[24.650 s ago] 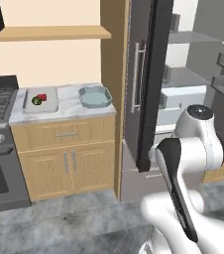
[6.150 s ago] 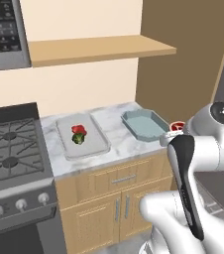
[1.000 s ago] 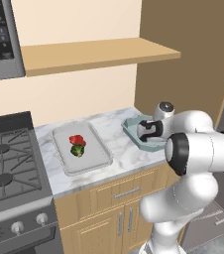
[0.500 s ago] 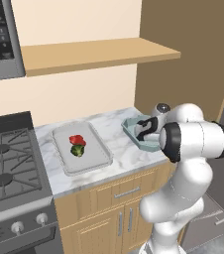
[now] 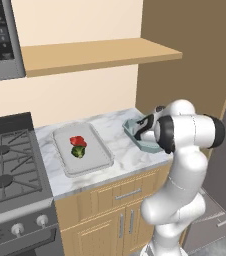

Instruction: Place one broccoli and one steak in each tupperware on the nearby counter, to pack two identical lunches.

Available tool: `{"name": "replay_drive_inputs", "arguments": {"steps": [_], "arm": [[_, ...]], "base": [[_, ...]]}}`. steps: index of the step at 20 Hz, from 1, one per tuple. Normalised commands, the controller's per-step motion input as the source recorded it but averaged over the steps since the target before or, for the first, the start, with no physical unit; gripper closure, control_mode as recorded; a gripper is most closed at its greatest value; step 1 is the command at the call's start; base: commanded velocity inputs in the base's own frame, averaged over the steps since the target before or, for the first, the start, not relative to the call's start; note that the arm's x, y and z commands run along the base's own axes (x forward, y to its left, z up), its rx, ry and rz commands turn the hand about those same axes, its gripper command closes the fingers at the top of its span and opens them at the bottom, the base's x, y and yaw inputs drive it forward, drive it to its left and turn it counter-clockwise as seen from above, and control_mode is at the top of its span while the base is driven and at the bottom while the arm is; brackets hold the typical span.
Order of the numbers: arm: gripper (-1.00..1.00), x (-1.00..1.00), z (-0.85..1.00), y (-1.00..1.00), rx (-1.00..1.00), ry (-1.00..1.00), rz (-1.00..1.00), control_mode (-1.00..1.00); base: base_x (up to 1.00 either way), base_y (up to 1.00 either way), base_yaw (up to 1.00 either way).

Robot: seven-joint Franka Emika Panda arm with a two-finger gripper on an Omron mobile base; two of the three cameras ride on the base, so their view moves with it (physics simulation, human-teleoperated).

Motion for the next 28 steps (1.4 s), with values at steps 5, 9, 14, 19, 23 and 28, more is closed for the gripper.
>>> {"name": "replay_drive_inputs", "arguments": {"steps": [5, 9, 14, 19, 23, 28], "arm": [[-1.0, 0.29, -0.18, -0.03, 0.0, 0.0, 0.02, -1.0], [-1.0, 0.41, -0.15, 0.0, 0.0, 0.0, 0.02, -1.0], [-1.0, 0.3, -0.03, 0.0, 0.0, 0.0, 0.01, -1.0], [-1.0, 0.03, 0.03, -0.02, 0.0, 0.01, 0.0, -1.0], [-1.0, -0.37, 0.5, 0.0, 0.0, 0.06, 0.0, -1.0], [-1.0, -0.59, 0.79, 0.03, 0.0, 0.1, 0.0, -1.0]], "base": [[0.0, 0.0, 0.0], [0.0, 0.0, 0.0], [0.0, 0.0, 0.0], [0.0, 0.0, 0.0], [0.0, 0.0, 0.0], [0.0, 0.0, 0.0]]}}
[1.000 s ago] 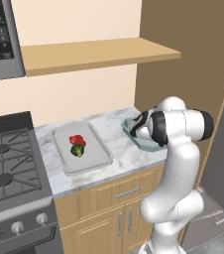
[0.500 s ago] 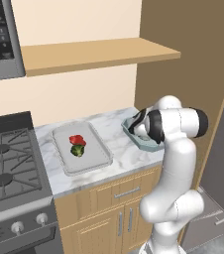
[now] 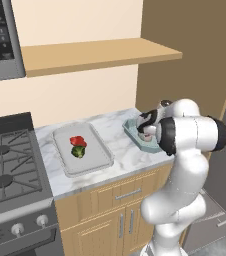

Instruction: Place one broccoli and one steak in each tupperware on the nearby counter, to pack two identical lunches.

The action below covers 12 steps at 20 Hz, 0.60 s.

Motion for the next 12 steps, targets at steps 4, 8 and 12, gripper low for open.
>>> {"name": "replay_drive_inputs", "arguments": {"steps": [4, 8, 12], "arm": [[-1.0, -0.67, 0.82, 0.34, -0.02, 0.13, 0.0, -1.0], [-1.0, -0.89, 0.69, 0.54, 0.0, 0.11, 0.0, -1.0], [-1.0, -1.0, 0.41, 0.52, 0.01, 0.01, 0.0, -1.0]], "base": [[0.0, 0.0, 0.0], [0.0, 0.0, 0.0], [0.0, 0.0, 0.0]]}}
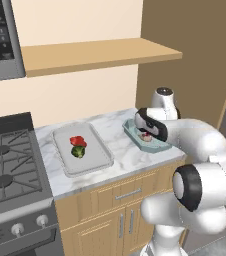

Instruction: Place one broccoli and one steak in each tupperware on the nearby counter, to pack two identical lunches.

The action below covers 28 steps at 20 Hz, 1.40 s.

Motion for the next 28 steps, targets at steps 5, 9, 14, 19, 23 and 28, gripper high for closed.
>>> {"name": "replay_drive_inputs", "arguments": {"steps": [5, 9, 14, 19, 23, 28], "arm": [[-1.0, -1.0, 0.15, 0.4, 0.09, -0.06, 0.0, -1.0], [-1.0, -1.0, 0.09, 0.26, 0.09, -0.23, 0.0, -1.0], [-1.0, -1.0, 0.53, 0.09, 0.02, -0.23, -0.01, -1.0], [-1.0, -1.0, 0.78, 0.0, -0.01, -0.13, -0.05, -1.0], [-1.0, -1.0, 0.68, 0.0, 0.0, -0.17, -0.04, -1.0], [-1.0, -1.0, 0.47, 0.0, 0.0, -0.15, -0.04, -1.0]], "base": [[0.0, 0.0, 0.0], [0.0, 0.0, 0.0], [0.0, 0.0, 0.0], [0.0, 0.0, 0.0], [0.0, 0.0, 0.0], [0.0, 0.0, 0.0]]}}
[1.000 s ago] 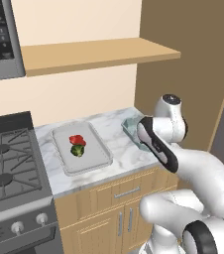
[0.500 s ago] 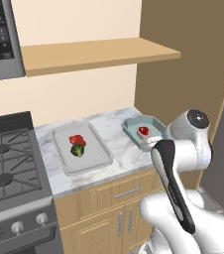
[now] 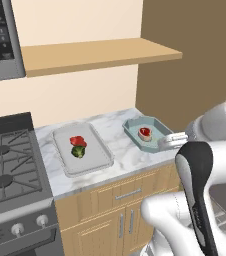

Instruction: Place one broccoli and one steak in each tupperware on the nearby counter, to pack two identical lunches.

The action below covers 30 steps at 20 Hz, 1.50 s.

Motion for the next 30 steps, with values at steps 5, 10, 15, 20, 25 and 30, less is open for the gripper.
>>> {"name": "replay_drive_inputs", "arguments": {"steps": [5, 10, 15, 20, 25, 30], "arm": [[-1.0, -0.2, 0.01, 0.0, 0.0, -0.03, 0.0, 1.0], [-1.0, 0.0, 0.0, 0.0, 0.0, 0.0, 0.0, 1.0], [-1.0, 0.0, 0.0, 0.0, 0.0, 0.0, 0.0, 1.0], [-1.0, 0.0, 0.0, 0.0, 0.0, 0.0, 0.0, 1.0], [-1.0, 0.0, 0.0, 0.0, 0.0, 0.0, 0.0, 1.0], [-1.0, 0.0, 0.0, 0.0, 0.0, 0.0, 0.0, 1.0]], "base": [[-0.8, -0.01, 0.0], [-0.99, -0.14, 0.0], [-0.63, -0.3, 0.07], [-0.1, -0.25, 0.23], [0.0, -0.12, 0.29], [-0.24, -0.36, 0.22]]}}
